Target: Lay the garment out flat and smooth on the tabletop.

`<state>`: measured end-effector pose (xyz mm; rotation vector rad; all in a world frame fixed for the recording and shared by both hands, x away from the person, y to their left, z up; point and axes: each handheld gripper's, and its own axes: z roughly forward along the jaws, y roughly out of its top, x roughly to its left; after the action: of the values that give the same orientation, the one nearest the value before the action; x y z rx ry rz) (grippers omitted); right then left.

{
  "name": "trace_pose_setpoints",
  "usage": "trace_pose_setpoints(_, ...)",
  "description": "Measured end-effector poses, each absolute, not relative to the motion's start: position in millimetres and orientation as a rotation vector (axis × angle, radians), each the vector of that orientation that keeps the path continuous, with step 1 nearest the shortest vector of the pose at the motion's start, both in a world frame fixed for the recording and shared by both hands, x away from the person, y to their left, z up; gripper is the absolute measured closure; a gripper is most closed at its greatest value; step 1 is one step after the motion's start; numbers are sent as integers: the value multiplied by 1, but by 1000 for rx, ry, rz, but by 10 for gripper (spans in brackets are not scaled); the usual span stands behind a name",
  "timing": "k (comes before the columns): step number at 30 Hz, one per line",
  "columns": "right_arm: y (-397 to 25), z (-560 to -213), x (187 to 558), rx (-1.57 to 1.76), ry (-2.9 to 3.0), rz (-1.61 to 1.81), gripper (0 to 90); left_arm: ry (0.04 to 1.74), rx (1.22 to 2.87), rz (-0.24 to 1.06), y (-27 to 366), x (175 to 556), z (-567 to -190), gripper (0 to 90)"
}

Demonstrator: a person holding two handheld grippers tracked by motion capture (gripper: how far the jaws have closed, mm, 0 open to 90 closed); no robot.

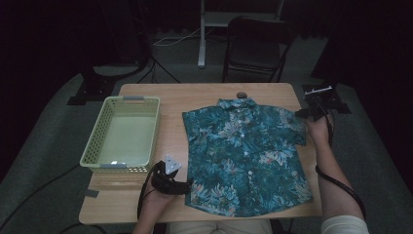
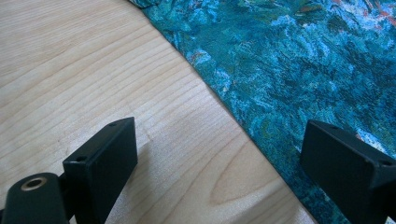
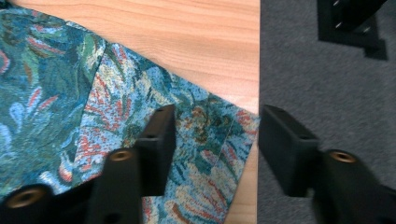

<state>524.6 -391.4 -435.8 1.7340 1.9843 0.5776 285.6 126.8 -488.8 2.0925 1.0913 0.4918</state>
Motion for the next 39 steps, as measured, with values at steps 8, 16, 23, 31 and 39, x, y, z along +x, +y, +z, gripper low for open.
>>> trace_pose_setpoints(8,-387,-442,516,1780,2006,673,234,1088,2094,490,127,286,-489,118)
trace_pose_setpoints(16,-386,-446,494,1762,1906,839,118,1087,2096,490,127,286,-489,118)
trace_pose_setpoints(23,-395,-447,472,1780,1846,953,111,1087,2097,491,127,286,-489,118)
trace_pose_setpoints(31,-390,-459,438,1718,1879,959,113,1087,2096,490,127,286,-489,118)
trace_pose_setpoints(39,-383,-460,408,1667,1894,986,113,1088,2096,490,127,286,-489,118)
